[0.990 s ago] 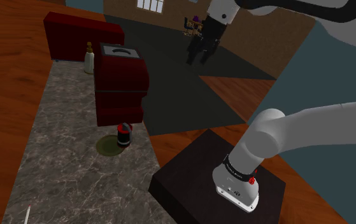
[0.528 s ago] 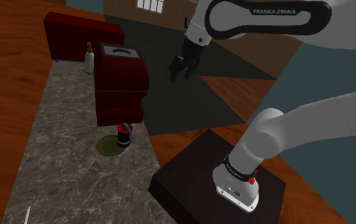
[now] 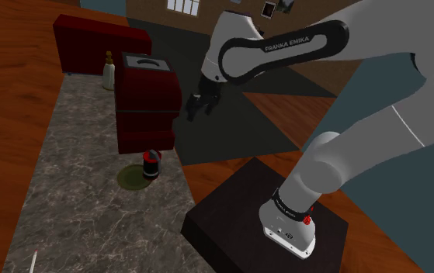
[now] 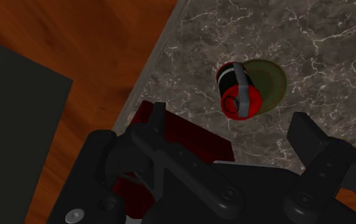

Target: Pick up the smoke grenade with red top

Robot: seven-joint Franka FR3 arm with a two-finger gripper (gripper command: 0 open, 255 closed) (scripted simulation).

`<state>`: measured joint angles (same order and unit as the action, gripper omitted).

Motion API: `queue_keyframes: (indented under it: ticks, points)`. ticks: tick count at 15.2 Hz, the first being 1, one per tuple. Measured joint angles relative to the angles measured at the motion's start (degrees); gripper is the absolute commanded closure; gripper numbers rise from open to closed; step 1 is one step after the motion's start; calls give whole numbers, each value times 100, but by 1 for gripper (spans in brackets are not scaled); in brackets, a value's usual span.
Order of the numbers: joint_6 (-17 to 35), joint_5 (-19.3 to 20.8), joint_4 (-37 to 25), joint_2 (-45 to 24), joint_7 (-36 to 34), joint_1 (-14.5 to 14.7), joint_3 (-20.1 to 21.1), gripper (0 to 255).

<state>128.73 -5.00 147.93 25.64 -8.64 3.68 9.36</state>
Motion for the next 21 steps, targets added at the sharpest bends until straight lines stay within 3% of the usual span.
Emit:
queue_keyframes:
  ticks: [7,12,17,21]
  points:
    - [1314,357,-165,-1553,-374,-34,367,0]
    - [2086,1013,-494,-2750,-961,-23,542,0]
    - [2664,1881,-997,-3960,-1607,186,365,0]
    - [2893,2180,-1202,-4425,-1830,328,203,0]
